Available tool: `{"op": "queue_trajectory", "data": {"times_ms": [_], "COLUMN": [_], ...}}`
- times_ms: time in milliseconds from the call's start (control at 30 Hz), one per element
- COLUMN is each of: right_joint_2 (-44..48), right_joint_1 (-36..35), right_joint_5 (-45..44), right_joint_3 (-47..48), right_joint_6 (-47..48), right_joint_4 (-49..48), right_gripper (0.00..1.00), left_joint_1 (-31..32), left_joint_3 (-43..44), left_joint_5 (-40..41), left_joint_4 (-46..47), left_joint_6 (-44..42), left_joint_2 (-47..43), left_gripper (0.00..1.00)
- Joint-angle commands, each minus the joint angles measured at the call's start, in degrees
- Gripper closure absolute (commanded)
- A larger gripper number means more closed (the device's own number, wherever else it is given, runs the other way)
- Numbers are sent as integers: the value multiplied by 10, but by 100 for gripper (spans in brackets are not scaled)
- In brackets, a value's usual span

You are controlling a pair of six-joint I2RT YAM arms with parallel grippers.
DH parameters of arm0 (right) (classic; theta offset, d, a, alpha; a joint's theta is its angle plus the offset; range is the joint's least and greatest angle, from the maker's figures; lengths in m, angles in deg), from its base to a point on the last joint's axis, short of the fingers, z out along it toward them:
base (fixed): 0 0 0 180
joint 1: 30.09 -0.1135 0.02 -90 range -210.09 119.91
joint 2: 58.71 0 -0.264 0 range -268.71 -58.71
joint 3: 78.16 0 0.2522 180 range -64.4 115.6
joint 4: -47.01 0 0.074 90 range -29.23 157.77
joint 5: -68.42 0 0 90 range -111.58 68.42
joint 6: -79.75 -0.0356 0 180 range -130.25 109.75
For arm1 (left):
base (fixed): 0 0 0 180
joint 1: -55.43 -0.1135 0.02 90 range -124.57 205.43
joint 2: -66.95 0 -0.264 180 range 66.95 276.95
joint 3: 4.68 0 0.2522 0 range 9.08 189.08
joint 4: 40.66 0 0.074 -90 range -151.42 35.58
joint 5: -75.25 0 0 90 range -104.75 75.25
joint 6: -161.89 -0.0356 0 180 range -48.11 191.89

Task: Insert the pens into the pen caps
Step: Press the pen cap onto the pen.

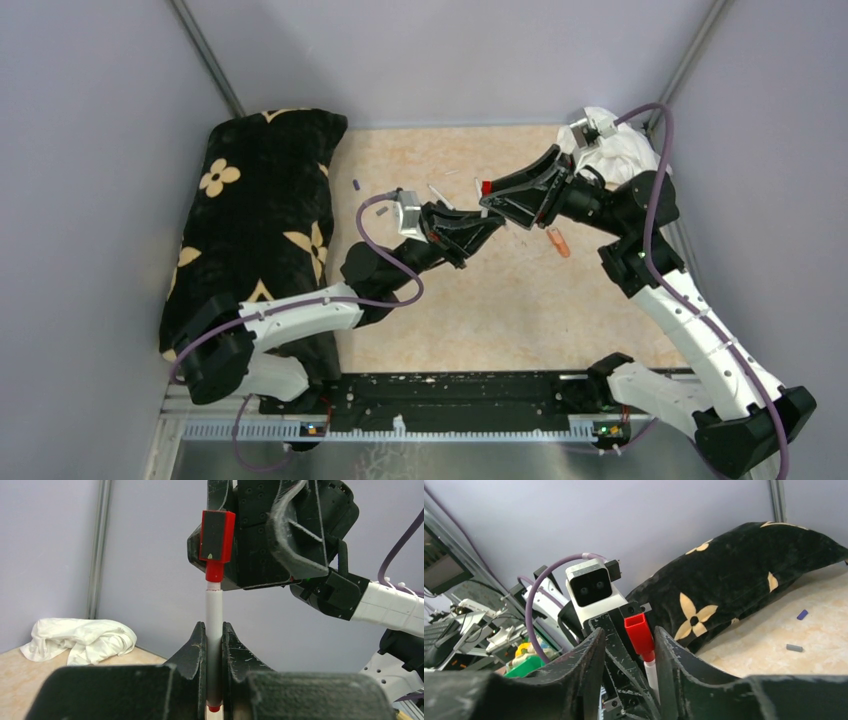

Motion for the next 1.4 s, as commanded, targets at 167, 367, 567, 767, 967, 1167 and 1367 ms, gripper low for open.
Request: {"op": "queue_trajectory", "data": {"times_ms": [167, 367, 567, 767, 967, 1167, 1367], "right_joint_2": [2, -18, -34, -44, -46, -48, -49], "right_joint_1": [-4, 8, 15, 15, 15, 15, 15], "right_joint_5": [51, 68, 67, 80, 83, 79, 80], "right_joint_3": [30, 64, 83, 100, 99, 97, 98], "right_joint_6": [50, 106, 84, 90, 96, 104, 106], "right_joint_4": [4, 51, 42, 58, 77, 96, 101], "right_gripper": [44, 37, 39, 46, 59, 65, 83], "left_joint_1": [-5, -5, -5, -5, -5, -5, -6], "left_joint_3": [-26, -31, -32, -28, -22, -18, -20], "left_joint_5": [3, -27, -36, -37, -37, -38, -30], "left_joint_4": [-20, -43, -60, -68, -73, -72, -69], "left_joint_6": [-17, -16, -11, -5, -4, -1, 6], "left_joint_2": [-36, -52, -61, -59, -55, -54, -57], "left_gripper": [100, 100, 100, 100, 100, 100, 100]}}
